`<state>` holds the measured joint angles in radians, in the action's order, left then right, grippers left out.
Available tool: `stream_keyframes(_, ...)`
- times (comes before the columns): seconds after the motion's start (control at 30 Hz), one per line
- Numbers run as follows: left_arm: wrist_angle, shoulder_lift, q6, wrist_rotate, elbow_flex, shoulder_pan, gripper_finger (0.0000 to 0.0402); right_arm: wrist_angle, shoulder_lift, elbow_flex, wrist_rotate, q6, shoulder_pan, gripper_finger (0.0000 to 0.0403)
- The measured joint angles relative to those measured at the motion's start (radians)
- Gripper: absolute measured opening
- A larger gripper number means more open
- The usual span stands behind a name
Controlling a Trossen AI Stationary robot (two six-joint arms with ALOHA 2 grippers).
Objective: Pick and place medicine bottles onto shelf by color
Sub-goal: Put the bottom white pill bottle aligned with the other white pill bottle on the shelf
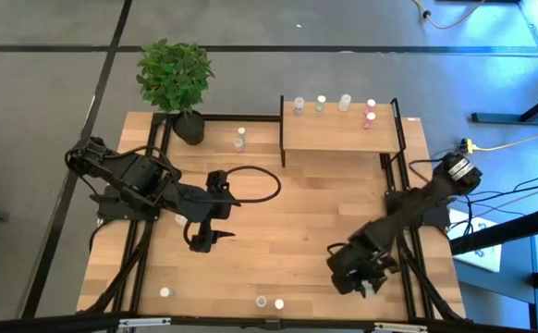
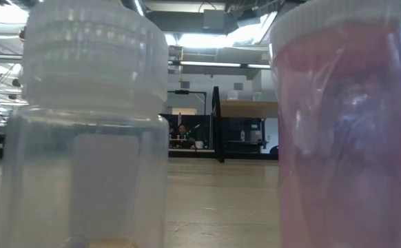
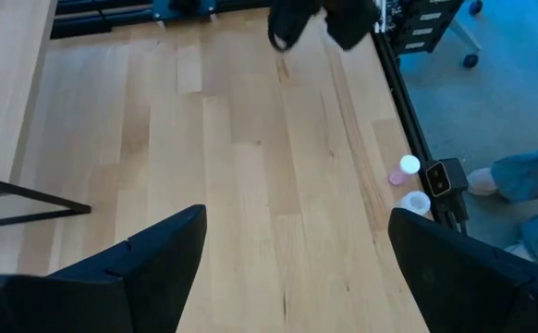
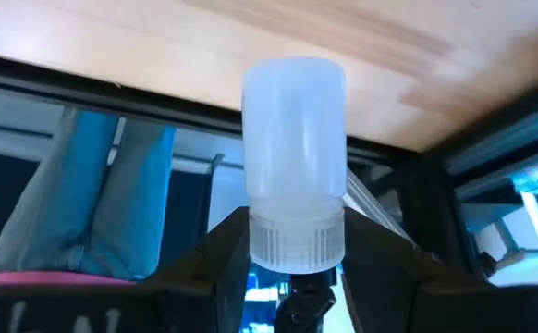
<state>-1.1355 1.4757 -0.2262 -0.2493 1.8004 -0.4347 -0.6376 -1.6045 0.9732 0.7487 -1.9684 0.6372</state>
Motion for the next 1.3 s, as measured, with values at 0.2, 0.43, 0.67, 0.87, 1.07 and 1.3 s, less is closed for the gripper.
stream_keyframes(0.2,0.000,0.000,0.000,0.000,0.000,0.000,0.0334,0.168,-0.075,-0.077,0.067,0.039,-0.039,0.0154)
stream_keyframes(0.43,0.000,0.000,0.000,0.000,0.000,0.000,0.0334,0.251,-0.130,-0.115,0.100,0.066,-0.078,0.0154)
stream_keyframes(0.67,0.000,0.000,0.000,0.000,0.000,0.000,0.0334,0.280,-0.136,-0.128,0.117,0.098,-0.125,0.0154)
stream_keyframes(0.87,0.000,0.000,0.000,0.000,0.000,0.000,0.0334,0.274,-0.137,-0.129,0.132,0.119,-0.137,0.0155)
stream_keyframes(1.07,0.000,0.000,0.000,0.000,0.000,0.000,0.0334,0.271,-0.139,-0.129,0.126,0.122,-0.137,0.0182)
stream_keyframes(1.3,0.000,0.000,0.000,0.000,0.000,0.000,0.0334,0.269,-0.139,-0.129,0.133,0.122,-0.137,0.0216)
